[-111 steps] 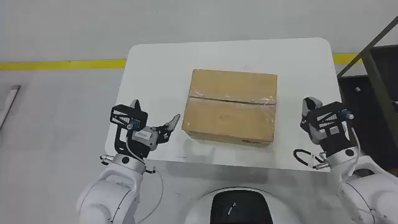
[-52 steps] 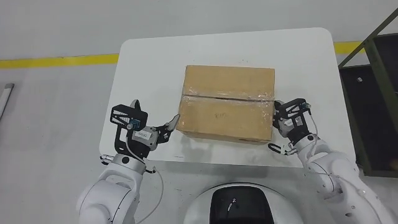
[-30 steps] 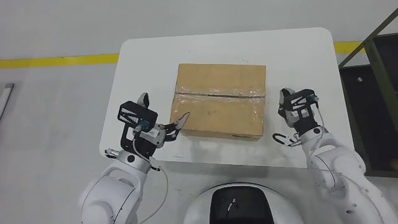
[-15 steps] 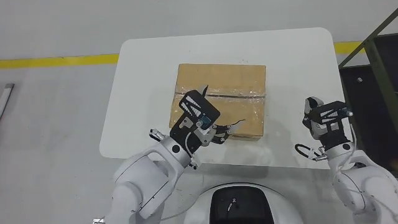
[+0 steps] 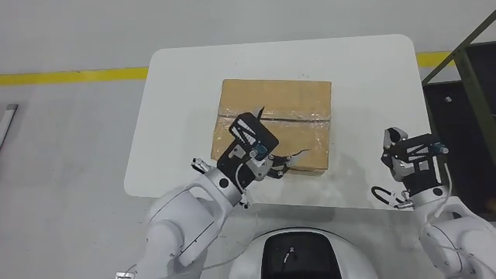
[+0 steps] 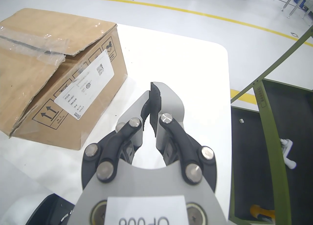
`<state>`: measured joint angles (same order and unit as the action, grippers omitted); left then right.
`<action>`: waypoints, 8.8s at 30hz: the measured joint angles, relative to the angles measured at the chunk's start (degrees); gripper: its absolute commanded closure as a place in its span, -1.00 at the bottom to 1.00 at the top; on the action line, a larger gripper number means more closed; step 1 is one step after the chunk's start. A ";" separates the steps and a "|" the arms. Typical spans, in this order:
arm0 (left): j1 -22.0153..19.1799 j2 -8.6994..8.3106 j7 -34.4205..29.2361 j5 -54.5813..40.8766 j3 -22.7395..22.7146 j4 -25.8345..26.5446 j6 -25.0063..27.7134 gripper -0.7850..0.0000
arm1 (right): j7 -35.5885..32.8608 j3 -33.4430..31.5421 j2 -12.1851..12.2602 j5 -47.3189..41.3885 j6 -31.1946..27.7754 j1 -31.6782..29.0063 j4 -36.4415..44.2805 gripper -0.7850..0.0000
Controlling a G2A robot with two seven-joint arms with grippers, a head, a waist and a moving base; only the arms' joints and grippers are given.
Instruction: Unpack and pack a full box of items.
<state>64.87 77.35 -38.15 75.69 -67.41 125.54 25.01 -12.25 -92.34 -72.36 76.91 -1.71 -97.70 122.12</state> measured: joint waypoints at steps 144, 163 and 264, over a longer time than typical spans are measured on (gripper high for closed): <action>-0.46 -0.79 13.08 -9.66 -33.16 -22.65 -38.74 -1.00 | -6.09 -0.12 -0.04 -3.19 -0.83 6.80 -5.26 1.00; 3.24 -1.41 13.28 -12.32 -37.75 -16.57 -40.50 -1.00 | -5.90 -0.11 0.02 -3.39 -0.93 6.47 -5.05 1.00; -14.34 -1.30 -1.28 33.19 11.62 -15.07 10.60 -1.00 | -4.69 -0.86 -0.16 -2.96 1.85 1.81 -1.48 1.00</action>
<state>50.53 76.05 -39.43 108.87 -55.79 110.47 35.61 -16.94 -93.20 -72.52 73.95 0.14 -95.90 120.64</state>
